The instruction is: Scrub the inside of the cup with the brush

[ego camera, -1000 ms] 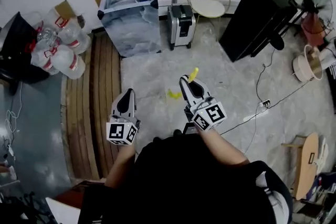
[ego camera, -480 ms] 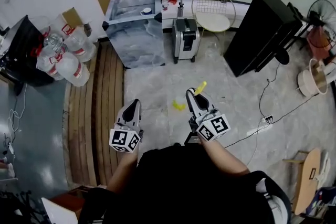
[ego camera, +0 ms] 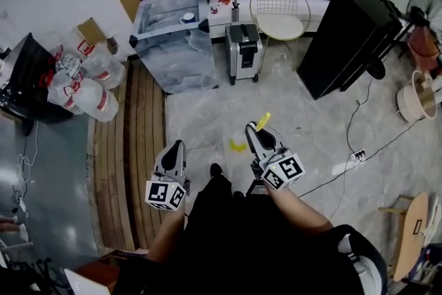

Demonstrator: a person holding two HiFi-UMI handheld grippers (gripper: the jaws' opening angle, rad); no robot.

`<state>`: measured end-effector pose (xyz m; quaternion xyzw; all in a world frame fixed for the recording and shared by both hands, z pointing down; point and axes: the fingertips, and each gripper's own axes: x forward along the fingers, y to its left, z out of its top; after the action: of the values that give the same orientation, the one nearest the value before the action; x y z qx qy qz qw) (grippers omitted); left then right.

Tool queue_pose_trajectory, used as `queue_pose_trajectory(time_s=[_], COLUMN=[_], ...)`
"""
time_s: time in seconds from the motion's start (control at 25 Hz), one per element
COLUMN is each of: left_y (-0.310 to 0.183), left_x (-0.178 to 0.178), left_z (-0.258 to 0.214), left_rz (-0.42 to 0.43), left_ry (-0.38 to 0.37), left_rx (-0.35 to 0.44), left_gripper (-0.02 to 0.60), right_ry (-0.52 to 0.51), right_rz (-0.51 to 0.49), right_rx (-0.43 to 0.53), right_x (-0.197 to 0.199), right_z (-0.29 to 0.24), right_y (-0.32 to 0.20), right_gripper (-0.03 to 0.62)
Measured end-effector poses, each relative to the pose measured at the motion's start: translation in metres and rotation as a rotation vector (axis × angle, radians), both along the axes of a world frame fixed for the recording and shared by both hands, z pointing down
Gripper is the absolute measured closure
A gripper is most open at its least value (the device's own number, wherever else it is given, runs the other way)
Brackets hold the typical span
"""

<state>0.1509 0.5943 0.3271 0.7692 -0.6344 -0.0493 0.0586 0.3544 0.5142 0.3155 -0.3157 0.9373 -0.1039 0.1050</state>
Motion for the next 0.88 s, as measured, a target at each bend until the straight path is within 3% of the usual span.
queue_pose_trajectory(time_s=[0.24, 0.88], left_y=[-0.049, -0.250], left_x=[-0.023, -0.120], left_z=[0.026, 0.006], left_rz=[-0.014, 0.070], left_ry=[0.054, 0.022], left_rx=[-0.026, -0.016], left_gripper=[0.568, 0.567], right_ry=[0.038, 0.023], right_rz=[-0.005, 0.005], right_rx=[-0.006, 0.011], right_x=[-0.019, -0.124], right_z=[0.009, -0.014], right_y=[-0.045, -0.236], right_gripper=[0.545, 0.545])
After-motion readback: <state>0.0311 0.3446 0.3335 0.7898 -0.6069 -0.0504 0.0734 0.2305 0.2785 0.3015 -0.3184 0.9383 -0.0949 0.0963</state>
